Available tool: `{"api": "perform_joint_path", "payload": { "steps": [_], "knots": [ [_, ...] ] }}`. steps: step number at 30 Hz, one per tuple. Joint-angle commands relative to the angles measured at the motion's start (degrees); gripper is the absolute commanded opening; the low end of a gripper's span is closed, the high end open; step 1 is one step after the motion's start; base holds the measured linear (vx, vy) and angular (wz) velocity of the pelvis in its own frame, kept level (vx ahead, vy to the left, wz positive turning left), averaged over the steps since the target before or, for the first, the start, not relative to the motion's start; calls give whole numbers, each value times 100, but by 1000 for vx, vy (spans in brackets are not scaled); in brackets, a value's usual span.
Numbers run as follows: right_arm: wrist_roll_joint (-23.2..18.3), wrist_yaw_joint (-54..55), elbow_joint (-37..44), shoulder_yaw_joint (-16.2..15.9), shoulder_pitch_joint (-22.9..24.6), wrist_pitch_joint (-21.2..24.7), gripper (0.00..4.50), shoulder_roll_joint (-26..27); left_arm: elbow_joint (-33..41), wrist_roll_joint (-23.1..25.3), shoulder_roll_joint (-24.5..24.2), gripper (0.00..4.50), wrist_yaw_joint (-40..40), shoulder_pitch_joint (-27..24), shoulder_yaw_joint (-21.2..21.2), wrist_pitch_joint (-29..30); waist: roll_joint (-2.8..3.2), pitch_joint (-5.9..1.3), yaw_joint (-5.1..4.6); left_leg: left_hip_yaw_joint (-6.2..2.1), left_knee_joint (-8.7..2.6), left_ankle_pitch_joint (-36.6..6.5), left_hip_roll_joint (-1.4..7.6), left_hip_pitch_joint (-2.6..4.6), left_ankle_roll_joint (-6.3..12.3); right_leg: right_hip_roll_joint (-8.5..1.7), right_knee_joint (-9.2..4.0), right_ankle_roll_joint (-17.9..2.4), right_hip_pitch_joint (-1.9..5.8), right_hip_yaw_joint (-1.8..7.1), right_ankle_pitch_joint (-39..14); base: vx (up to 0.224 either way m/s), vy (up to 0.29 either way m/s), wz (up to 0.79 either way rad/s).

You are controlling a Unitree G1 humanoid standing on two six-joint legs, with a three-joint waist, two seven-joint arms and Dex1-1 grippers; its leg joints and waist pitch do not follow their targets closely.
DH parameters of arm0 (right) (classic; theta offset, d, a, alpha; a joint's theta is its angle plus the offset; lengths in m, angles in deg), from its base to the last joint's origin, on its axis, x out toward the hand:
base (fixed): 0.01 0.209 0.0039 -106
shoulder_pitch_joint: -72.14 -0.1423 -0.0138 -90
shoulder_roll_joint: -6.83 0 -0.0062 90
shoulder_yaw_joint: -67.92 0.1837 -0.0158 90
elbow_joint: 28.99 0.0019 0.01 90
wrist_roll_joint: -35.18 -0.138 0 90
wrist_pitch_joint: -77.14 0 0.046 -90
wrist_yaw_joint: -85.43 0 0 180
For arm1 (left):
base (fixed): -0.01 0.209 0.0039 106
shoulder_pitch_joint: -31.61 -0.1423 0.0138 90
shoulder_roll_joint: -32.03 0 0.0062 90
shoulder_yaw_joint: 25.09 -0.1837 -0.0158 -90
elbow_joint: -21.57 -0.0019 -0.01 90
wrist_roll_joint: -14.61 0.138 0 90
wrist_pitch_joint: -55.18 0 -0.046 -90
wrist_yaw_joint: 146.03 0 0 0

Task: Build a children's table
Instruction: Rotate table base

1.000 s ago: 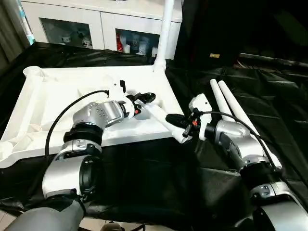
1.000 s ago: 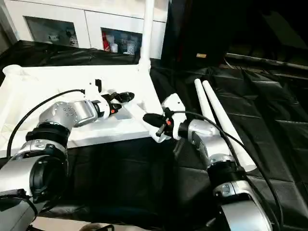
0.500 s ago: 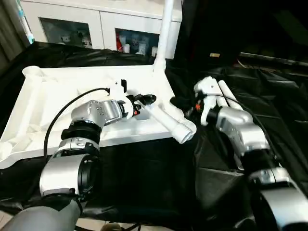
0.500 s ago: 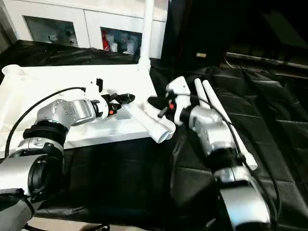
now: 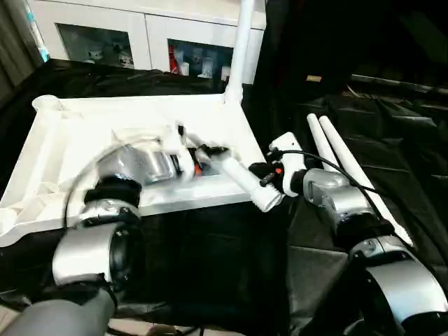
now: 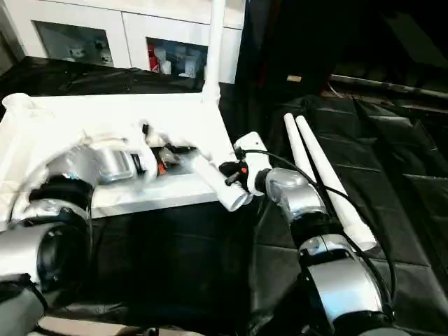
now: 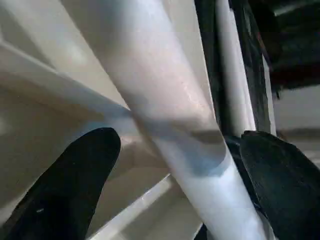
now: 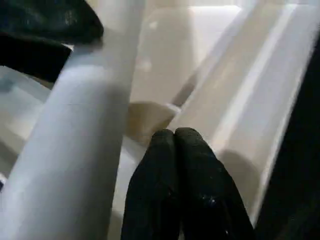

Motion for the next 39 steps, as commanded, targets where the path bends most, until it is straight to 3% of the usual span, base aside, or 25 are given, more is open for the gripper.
{"api": "perform_joint_path", "payload": {
  "steps": [1, 4, 11, 14, 15, 19, 20, 22, 25, 31, 36, 37, 39],
  "knots": [
    [-34, -127, -34, 16, -161, -91, 6, 2, -24, -33, 95, 450, -28, -104, -132, 229, 96, -439, -8, -122, -358, -108, 384, 57, 429, -665, -296, -1717, 345, 390, 360, 0, 0, 0],
    [-52, -288, -32, -6, -192, -163, 6, 34, -119, 22, 139, 450, 26, -102, -121, 68, 89, -441, -14, -124, -352, -32, 383, 53, 545, -658, -294, -1736, 342, 384, 447, 0, 0, 0],
    [-114, -518, 80, 10, -180, -235, 6, 93, -135, -10, 220, 450, 119, -97, 13, -228, 87, -446, -10, -126, -349, -25, 397, 62, 583, -667, -294, -1746, 347, 380, 458, 0, 0, 0],
    [-135, -537, 67, 67, -211, -258, 1, 95, -42, -39, 234, 432, 133, -106, 79, -357, 92, -443, -13, -124, -351, -58, 398, 66, 560, -669, -301, -1727, 343, 379, 377, 0, 0, 0],
    [-135, -537, 67, 67, -211, -258, 0, 95, -42, -39, 234, 404, 133, -106, 79, -357, 92, -441, -12, -126, -353, -61, 398, 67, 559, -665, -301, -1724, 341, 379, 367, 0, 0, 0],
    [-121, -442, -6, 163, -276, -340, 0, 49, 52, 5, 210, 388, 98, -126, 24, -492, 81, -443, -6, -122, -351, -43, 395, 69, 556, -664, -299, -1715, 338, 379, 356, 0, 0, 0],
    [-144, -181, -39, 342, -381, -380, 0, -82, 329, 146, 184, 366, -6, -207, -181, -763, 54, -444, -4, -128, -358, -23, 407, 64, 554, -681, -297, -1705, 346, 380, 332, 0, 0, 0],
    [-157, -115, -27, 397, -406, -376, 0, -133, 426, 166, 181, 357, -37, -231, -224, -824, 61, -442, 7, -120, -354, -15, 401, 63, 520, -675, -299, -1688, 342, 380, 277, 0, 0, 0],
    [-212, -97, 187, 487, -349, -171, 0, -289, 675, 129, 212, 330, -37, -296, -193, -858, 36, -439, 3, -108, -347, -23, 385, 60, 514, -661, -305, -1635, 349, 380, 237, 0, 0, 0],
    [-266, -328, 515, 492, -156, -40, 0, -454, 810, 45, 249, 276, 49, -337, -109, -857, 27, -461, 5, -108, -308, 254, 367, 36, 737, -645, -270, -1641, 351, 366, 529, 0, 0, 0],
    [-431, -448, 692, 670, -92, 42, 0, -596, 1153, -36, 285, 242, 26, -417, -150, -927, 10, -497, 15, -111, -261, 472, 374, 18, 854, -641, -215, -1761, 348, 358, 847, 0, 0, 0],
    [-485, -500, 785, 717, -56, 91, 0, -628, 1240, -31, 291, 236, -8, -435, -173, -956, -2, -499, 28, -105, -235, 584, 361, -4, 961, -627, -193, -1779, 332, 352, 1018, 0, 0, 0],
    [-527, -582, 904, 760, 17, 161, 0, -677, 1205, -114, 308, 218, 114, -392, -34, -817, -7, -479, 27, -95, -235, 452, 353, -13, 980, -626, -216, -1754, 321, 349, 834, 0, 0, 0]
  ]
}}
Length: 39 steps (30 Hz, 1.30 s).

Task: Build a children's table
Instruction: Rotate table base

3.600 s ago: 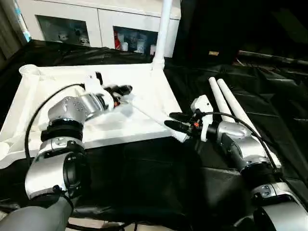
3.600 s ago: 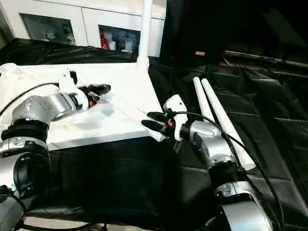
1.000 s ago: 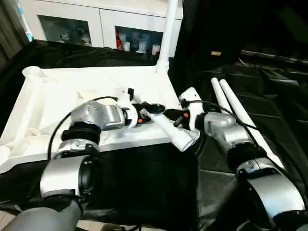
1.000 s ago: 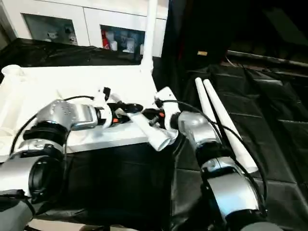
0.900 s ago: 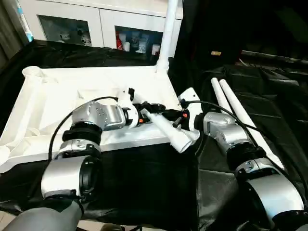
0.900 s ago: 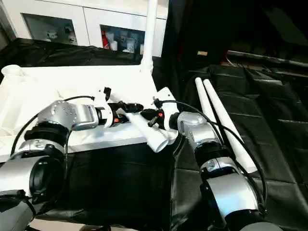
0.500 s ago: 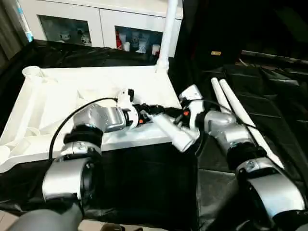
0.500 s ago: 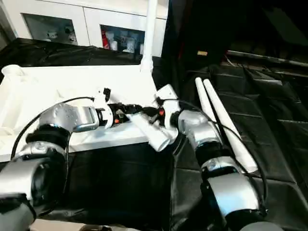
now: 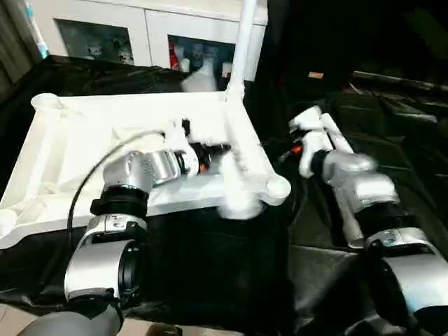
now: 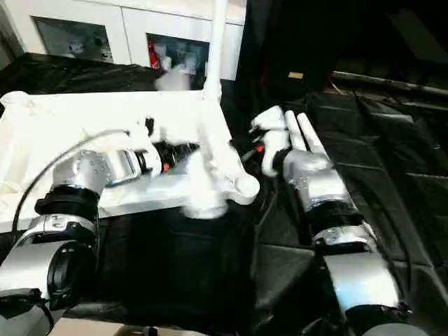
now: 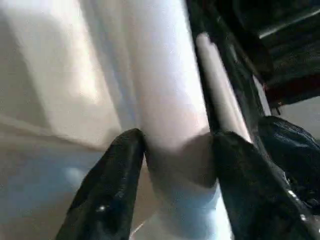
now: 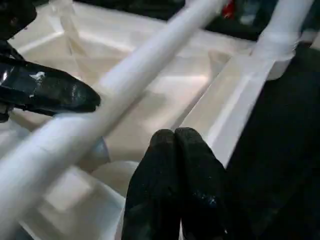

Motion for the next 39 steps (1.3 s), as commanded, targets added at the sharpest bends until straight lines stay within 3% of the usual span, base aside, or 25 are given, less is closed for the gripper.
{"api": "perform_joint_path", "payload": {
  "steps": [1, 4, 7, 8, 13, 17, 18, 22, 24, 25, 26, 30, 33, 39],
  "knots": [
    [-75, -111, 180, 86, 143, 125, 0, -116, -28, -190, 63, 209, 207, 81, 192, 191, -8, -478, 6, -85, -276, 376, 332, 80, 938, -617, -272, -1735, 422, 372, 753, 0, 0, 0],
    [-61, -117, 201, 62, 206, 117, 0, -126, -2, -65, 65, 195, 107, -10, 25, 47, 23, -462, 12, -95, -302, 113, 336, 92, 751, -611, -333, -1590, 408, 368, 192, 0, 0, 0],
    [-121, -110, 337, 57, 243, 191, 0, -109, 58, -139, 89, 187, 147, -27, 130, -55, 24, -474, 5, -105, -305, 113, 338, 85, 676, -608, -324, -1571, 418, 369, 233, 0, 0, 0],
    [-131, -113, 384, 57, 255, 221, 0, -107, 88, -153, 84, 187, 155, -25, 135, -33, 2, -479, -7, -107, -300, 182, 340, 81, 695, -603, -305, -1587, 420, 367, 370, 0, 0, 0],
    [-107, -129, 462, 58, 299, 273, 0, -99, 105, -221, 99, 186, 227, -28, 240, -23, 5, -485, 1, -97, -283, 284, 327, 81, 783, -602, -292, -1620, 414, 364, 517, 0, 0, 0],
    [-296, -303, 717, 112, 342, 493, 0, -81, 242, -271, 105, 186, 175, 21, 350, -608, -11, -481, 9, -108, -286, 261, 334, 76, 828, -602, -301, -1589, 428, 364, 486, 0, 0, 0],
    [-296, -303, 717, 112, 342, 493, 38, -81, 242, -271, 105, 186, 175, 21, 350, -608, -5, -488, 10, -109, -284, 247, 344, 79, 824, -613, -294, -1592, 428, 362, 483, 0, 0, 0],
    [-759, -921, 1174, 149, 446, 1021, 51, -153, 804, -160, 79, 186, -264, -6, 107, -1133, -33, -485, 14, -112, -281, 304, 353, 71, 891, -612, -285, -1582, 440, 363, 560, 0, 0, 0],
    [-1216, -1461, 1552, 192, 535, 1600, 69, -246, 1390, -129, 106, 186, -717, -100, -164, -1398, -71, -485, 18, -105, -275, 371, 367, 69, 941, -619, -274, -1602, 443, 362, 580, 0, 0, 0],
    [-1326, -1596, 1648, 191, 560, 1762, 77, -272, 1493, -139, 137, 185, -730, -115, -182, -1451, -50, -485, 31, -104, -272, 384, 376, 72, 938, -622, -269, -1606, 436, 365, 579, 0, 0, 0],
    [-1477, -1786, 1813, 160, 613, 2009, 80, -309, 1608, -145, 192, 185, -750, -128, -196, -1603, -66, -485, 23, -101, -271, 388, 376, 72, 935, -613, -266, -1610, 426, 362, 574, 0, 0, 0],
    [-1597, -1926, 2025, 93, 703, 2270, 115, -327, 1767, -243, 284, 185, -820, -169, -257, -1824, -69, -471, 32, -98, -285, 202, 367, 74, 749, -612, -317, -1467, 414, 360, 153, 0, 0, 0],
    [-1767, -1731, 2052, 216, 663, 2495, 135, -126, 2119, -350, 429, 185, -1038, -278, -422, -1866, -71, -477, 30, -100, -292, 176, 368, 70, 607, -616, -316, -1438, 414, 362, 64, 0, 0, 0],
    [-2282, -1557, 2270, 484, 565, 3051, 200, 78, 2357, -391, 569, 185, -1272, -391, -613, -1982, -84, -482, 29, -92, -291, 298, 352, 72, 608, -601, -301, -1400, 411, 367, 246, 0, 0, 0]
  ]
}}
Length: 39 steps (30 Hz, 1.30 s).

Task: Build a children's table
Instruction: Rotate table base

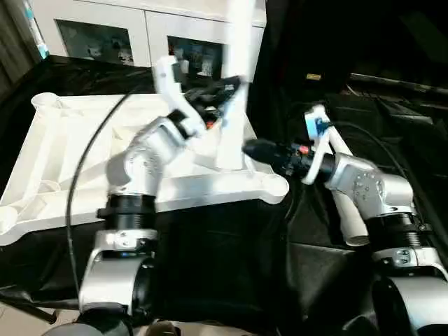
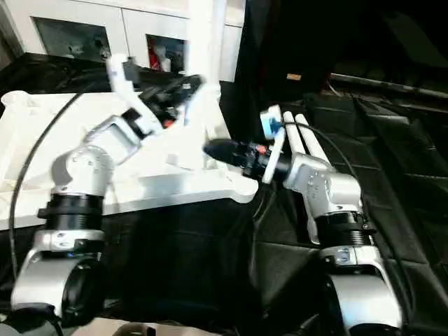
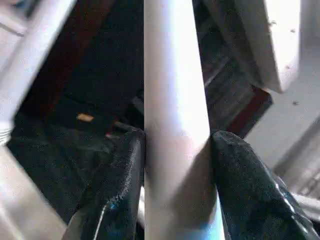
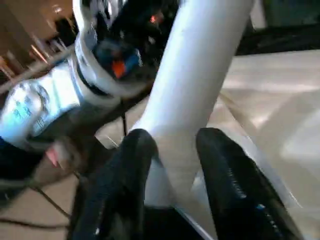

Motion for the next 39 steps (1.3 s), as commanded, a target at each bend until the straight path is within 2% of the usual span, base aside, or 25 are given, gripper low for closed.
{"api": "perform_joint_path", "payload": {
  "steps": [1, 5, 6, 9, 16, 22, 25, 27, 29, 31, 33, 34, 35, 36, 37, 39],
  "knots": [
    [-119, 70, 163, 143, -70, 165, 200, -18, 156, -98, 41, 185, -77, 12, -117, -148, -35, -482, 28, -94, -321, 269, 332, 71, 595, -610, -327, -1391, 408, 377, 224, 0, 0, 0],
    [-46, 136, 149, 80, -80, 198, 235, 3, 223, -120, 76, 185, -151, -32, -173, -197, -39, -483, 26, -95, -324, 239, 326, 68, 519, -606, -333, -1320, 411, 375, 144, 0, 0, 0],
    [-21, 175, 127, 67, -88, 191, 243, 19, 257, -141, 92, 185, -148, -48, -180, -169, -27, -483, 22, -99, -328, 263, 332, 70, 504, -604, -329, -1322, 405, 373, 161, 0, 0, 0],
    [-63, 298, 153, 64, -105, 247, 260, 60, 326, -189, 125, 185, -176, -86, -203, -140, -45, -487, 25, -94, -324, 285, 325, 66, 494, -606, -320, -1344, 413, 375, 234, 0, 0, 0],
    [41, 425, 115, -50, -171, 111, 262, 139, 345, -179, 161, 184, -183, -139, -262, -160, -18, -487, 20, -95, -327, 245, 324, 71, 456, -599, -326, -1322, 410, 376, 233, 0, 0, 0],
    [173, 567, -28, -119, -234, -80, 262, 250, 428, -299, 239, 181, -153, -173, -263, -99, -18, -494, 20, -92, -326, 247, 328, 74, 416, -604, -308, -1363, 409, 378, 307, 0, 0, 0],
    [259, 749, -198, -106, -309, -198, 262, 309, 462, -388, 271, 136, -148, -181, -247, -31, -21, -488, 13, -86, -330, 212, 325, 72, 372, -604, -314, -1388, 411, 382, 263, 0, 0, 0],
    [280, 813, -279, -91, -347, -233, 262, 325, 475, -400, 266, 132, -150, -189, -250, -16, -19, -487, 20, -87, -332, 208, 326, 79, 376, -600, -314, -1378, 410, 382, 267, 0, 0, 0],
    [279, 829, -323, -71, -368, -239, 262, 331, 479, -384, 257, 104, -139, -199, -256, -25, -18, -487, 15, -90, -334, 194, 325, 74, 379, -596, -317, -1334, 419, 383, 255, 0, 0, 0],
    [262, 821, -335, -49, -375, -232, 227, 332, 477, -397, 241, 88, -118, -206, -256, -39, -24, -487, 12, -91, -335, 195, 327, 72, 381, -601, -316, -1319, 421, 383, 256, 0, 0, 0],
    [202, 810, -387, 33, -404, -198, 227, 339, 473, -425, 232, 84, -82, -203, -230, -34, -19, -485, 12, -88, -336, 164, 328, 79, 378, -598, -323, -1304, 416, 384, 197, 0, 0, 0],
    [203, 805, -400, 38, -410, -204, 213, 336, 471, -424, 228, 59, -77, -204, -233, -34, -18, -488, 12, -89, -335, 174, 325, 74, 370, -594, -317, -1306, 419, 384, 216, 0, 0, 0],
    [192, 804, -421, 60, -421, -203, 213, 336, 459, -428, 220, 59, -69, -209, -236, -22, -17, -488, 12, -87, -334, 170, 323, 75, 369, -594, -321, -1310, 417, 383, 213, 0, 0, 0],
    [178, 809, -438, 71, -429, -205, 197, 336, 447, -433, 211, 49, -62, -214, -244, -9, 11, -488, 12, -90, -335, 155, 323, 77, 361, -592, -320, -1311, 414, 384, 216, 0, 0, 0],
    [167, 812, -448, 78, -435, -205, 197, 337, 439, -437, 206, 49, -57, -218, -249, 1, -1, -490, 10, -91, -334, 163, 327, 78, 361, -591, -315, -1313, 417, 384, 252, 0, 0, 0],
    [229, 849, -486, 37, -399, -253, 181, 334, 335, -252, 147, 42, -34, -287, -395, 5, 10, -489, 9, -93, -337, 141, 326, 78, 352, -589, -321, -1302, 414, 382, 238, 0, 0, 0]
  ]
}}
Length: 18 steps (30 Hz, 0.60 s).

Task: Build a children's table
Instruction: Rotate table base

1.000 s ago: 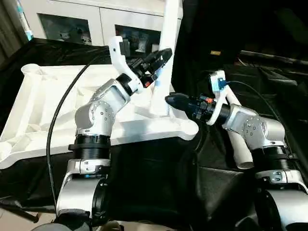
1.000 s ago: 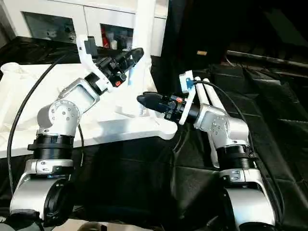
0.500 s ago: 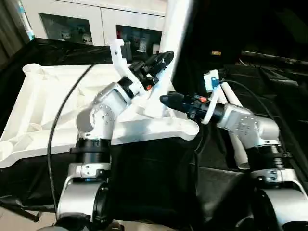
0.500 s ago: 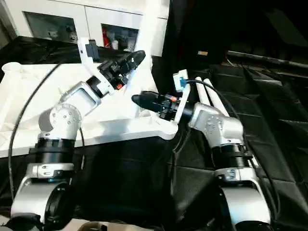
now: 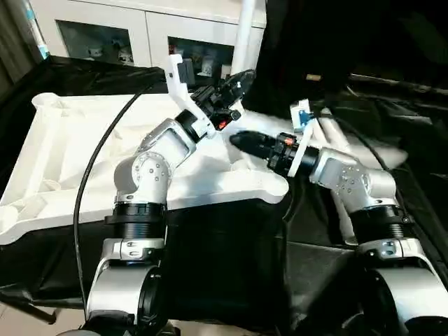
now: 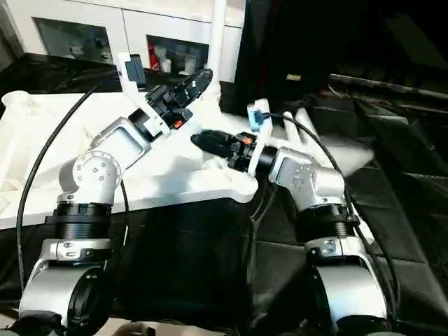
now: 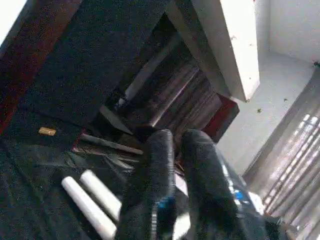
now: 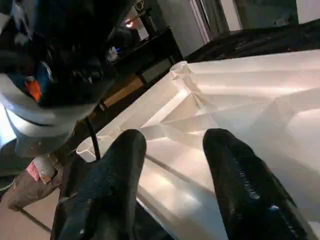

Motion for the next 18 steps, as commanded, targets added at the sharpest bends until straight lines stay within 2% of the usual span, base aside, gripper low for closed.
{"api": "perform_joint_path", "payload": {
  "steps": [1, 2, 3, 4, 5, 9, 11, 16, 18],
  "knots": [
    [41, 61, -69, 55, 1, -62, 177, -41, -131, 271, -42, 32, 91, -97, -256, 51, 18, -486, 13, -96, -340, 99, 328, 76, 364, -592, -334, -1282, 414, 385, 191, 0, 0, 0],
    [79, 67, 0, -15, 81, -52, 159, -32, -290, 528, -100, 10, 198, -148, -394, -34, 17, -486, 5, -96, -341, 104, 319, 76, 367, -575, -338, -1233, 410, 386, 181, 0, 0, 0],
    [87, 62, 22, -34, 98, -48, 159, -32, -321, 569, -111, 10, 220, -153, -412, -54, 19, -484, 6, -96, -343, 84, 319, 77, 360, -576, -341, -1209, 414, 387, 151, 0, 0, 0],
    [83, 43, 76, -60, 128, -32, 143, -30, -350, 594, -119, 5, 230, -157, -416, -81, 49, -496, 15, -99, -340, 97, 322, 85, 337, -588, -336, -1193, 418, 388, 157, 0, 0, 0],
    [75, 23, 121, -76, 152, -17, 143, -28, -362, 593, -122, 5, 226, -158, -408, -98, 33, -493, 14, -101, -342, 114, 326, 80, 327, -587, -338, -1205, 420, 388, 220, 0, 0, 0],
    [129, -78, 402, -248, 321, -3, 102, -44, -394, 605, -266, 0, 111, -151, -424, -161, 41, -500, 18, -107, -346, 67, 332, 84, 310, -598, -326, -1279, 421, 382, 305, 0, 0, 0],
    [264, -78, 436, -392, 405, -103, 102, -74, -591, 768, -387, 0, 115, -110, -477, -325, 46, -496, 11, -107, -352, 42, 331, 86, 284, -588, -332, -1262, 416, 385, 276, 0, 0, 0],
    [320, -22, 515, -454, 488, -135, 102, -75, -819, 1024, -449, 0, 198, -91, -555, -577, 42, -494, 9, -107, -358, -39, 331, 91, 224, -601, -344, -1199, 417, 391, 128, 0, 0, 0],
    [345, 111, 607, -471, 574, -145, 102, -63, -877, 1396, -568, 0, 242, -220, -824, -894, 40, -491, 25, -112, -363, -36, 338, 95, 228, -607, -357, -1170, 408, 393, 116, 0, 0, 0]
  ]
}}
